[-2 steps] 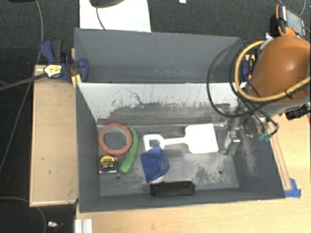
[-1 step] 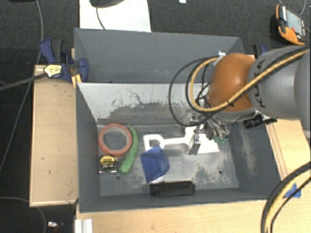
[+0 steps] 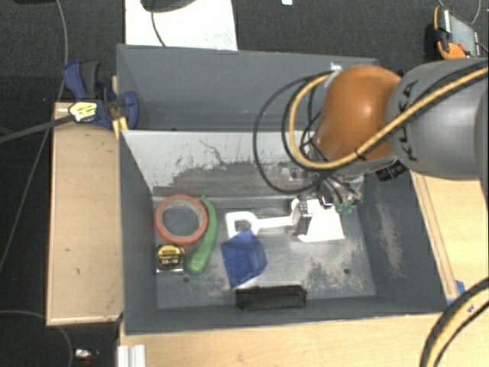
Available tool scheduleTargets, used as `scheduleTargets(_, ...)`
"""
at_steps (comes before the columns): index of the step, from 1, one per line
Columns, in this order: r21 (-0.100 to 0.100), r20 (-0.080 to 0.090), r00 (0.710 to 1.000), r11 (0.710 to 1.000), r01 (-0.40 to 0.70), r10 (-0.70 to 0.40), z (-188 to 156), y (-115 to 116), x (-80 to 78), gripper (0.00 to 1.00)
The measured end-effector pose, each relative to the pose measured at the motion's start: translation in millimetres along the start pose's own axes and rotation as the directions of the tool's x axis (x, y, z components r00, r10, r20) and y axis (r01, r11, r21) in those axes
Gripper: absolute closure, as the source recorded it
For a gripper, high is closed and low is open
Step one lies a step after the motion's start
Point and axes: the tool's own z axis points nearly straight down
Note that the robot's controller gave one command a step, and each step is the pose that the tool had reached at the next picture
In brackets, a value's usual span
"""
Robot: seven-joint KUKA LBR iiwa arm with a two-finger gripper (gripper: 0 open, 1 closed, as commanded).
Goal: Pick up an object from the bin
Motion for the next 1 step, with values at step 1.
scheduleTargets(1,-0.001,-0.012,0.986,0.987,-0.164,0.164,53.5,-29.9,11.1,0.00)
